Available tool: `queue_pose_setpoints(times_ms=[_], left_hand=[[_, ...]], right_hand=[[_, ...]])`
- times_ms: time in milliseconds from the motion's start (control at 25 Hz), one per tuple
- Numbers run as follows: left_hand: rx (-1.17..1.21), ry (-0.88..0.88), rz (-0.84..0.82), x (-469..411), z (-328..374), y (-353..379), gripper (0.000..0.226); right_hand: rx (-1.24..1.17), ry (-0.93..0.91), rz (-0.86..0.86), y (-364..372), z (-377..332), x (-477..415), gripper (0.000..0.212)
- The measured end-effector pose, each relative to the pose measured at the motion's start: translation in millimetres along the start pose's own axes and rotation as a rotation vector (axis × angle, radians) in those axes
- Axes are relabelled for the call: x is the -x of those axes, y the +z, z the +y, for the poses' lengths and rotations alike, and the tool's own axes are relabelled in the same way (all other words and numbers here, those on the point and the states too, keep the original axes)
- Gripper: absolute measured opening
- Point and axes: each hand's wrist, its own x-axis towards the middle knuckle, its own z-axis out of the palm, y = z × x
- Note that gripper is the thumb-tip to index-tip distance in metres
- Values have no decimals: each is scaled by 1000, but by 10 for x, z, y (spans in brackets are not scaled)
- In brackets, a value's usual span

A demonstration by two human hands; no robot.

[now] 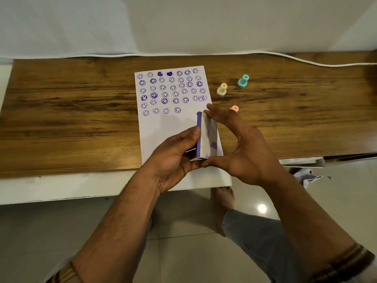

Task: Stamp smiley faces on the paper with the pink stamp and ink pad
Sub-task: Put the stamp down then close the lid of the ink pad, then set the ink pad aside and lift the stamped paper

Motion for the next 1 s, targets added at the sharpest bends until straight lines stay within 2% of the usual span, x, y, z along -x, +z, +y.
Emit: queue_pose_setpoints(times_ms=[160, 320, 480, 560, 680, 760, 840, 1000], left_hand=[[-66, -2, 33, -28, -8, -13, 55], [-116, 20, 17, -60, -27, -6, 36], [-164, 81, -30, -71, 0, -19, 28], [-321, 174, 93, -104, 17, -92, 27], [-594, 375, 411, -147, 84, -256, 23], [-696, 481, 536, -144, 111, -333, 20], [-806, 538, 601, -131, 118, -353, 20], [-1067, 581, 656, -116, 73, -385, 35]], right_hand=[[-15, 38, -7, 64, 44, -31, 100], [108, 33, 6, 178, 53, -68, 109], [168, 14, 77, 93, 66, -73, 106], [236, 98, 133, -64, 175, -42, 105], [381, 351, 177, -293, 393, -12, 108], [431, 503, 204, -352, 500, -38, 107], [439, 594, 228, -314, 544, -62, 104], [453, 680, 216, -263, 556, -95, 98]])
